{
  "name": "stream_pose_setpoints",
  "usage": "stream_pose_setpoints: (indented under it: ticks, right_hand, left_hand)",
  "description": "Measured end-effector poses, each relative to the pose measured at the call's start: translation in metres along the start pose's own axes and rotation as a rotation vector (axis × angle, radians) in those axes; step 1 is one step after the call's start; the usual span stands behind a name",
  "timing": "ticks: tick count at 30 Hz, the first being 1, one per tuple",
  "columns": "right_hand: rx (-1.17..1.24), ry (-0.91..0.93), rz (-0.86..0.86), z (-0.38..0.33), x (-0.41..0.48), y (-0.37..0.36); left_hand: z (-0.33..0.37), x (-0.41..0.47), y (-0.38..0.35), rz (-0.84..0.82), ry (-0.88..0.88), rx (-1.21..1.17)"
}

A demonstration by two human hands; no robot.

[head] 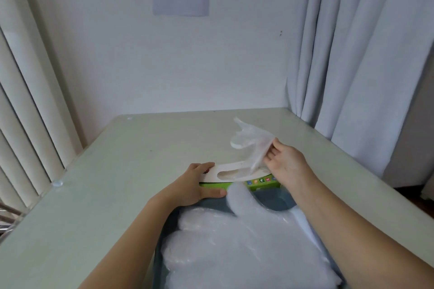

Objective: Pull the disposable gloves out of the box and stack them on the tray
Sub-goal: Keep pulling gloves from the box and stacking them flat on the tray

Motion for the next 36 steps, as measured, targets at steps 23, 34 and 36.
stream_pose_setpoints:
  ticks: [23,34,36]
  right_hand:
    - [-0.031,-0.165,-0.438,0.038,-0.15,-0.032]
    - [-0.698,0.268,-0.253,0.038,-0.206,-0.036]
    - [-0.775,0.263,-0.243,0.033,-0.216,-0.045]
  left_hand:
    - [0.151,-0.063,0.017,0.426,-0.24,-0.474]
    - [0.191,-0.103,0.047,0.542,-0.259,0.522]
    - [0.197,-0.106,0.05,0.516,-0.245,0.672]
Point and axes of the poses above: each hand's wrist, its own x-axis towards the middle knuckle, its own y-axis out of the back of the hand, z = x × y, the point moved 5 cm from there along x, towards the middle knuckle, and after that the axes turned 14 degrees about -y, right-handed, at the moved point
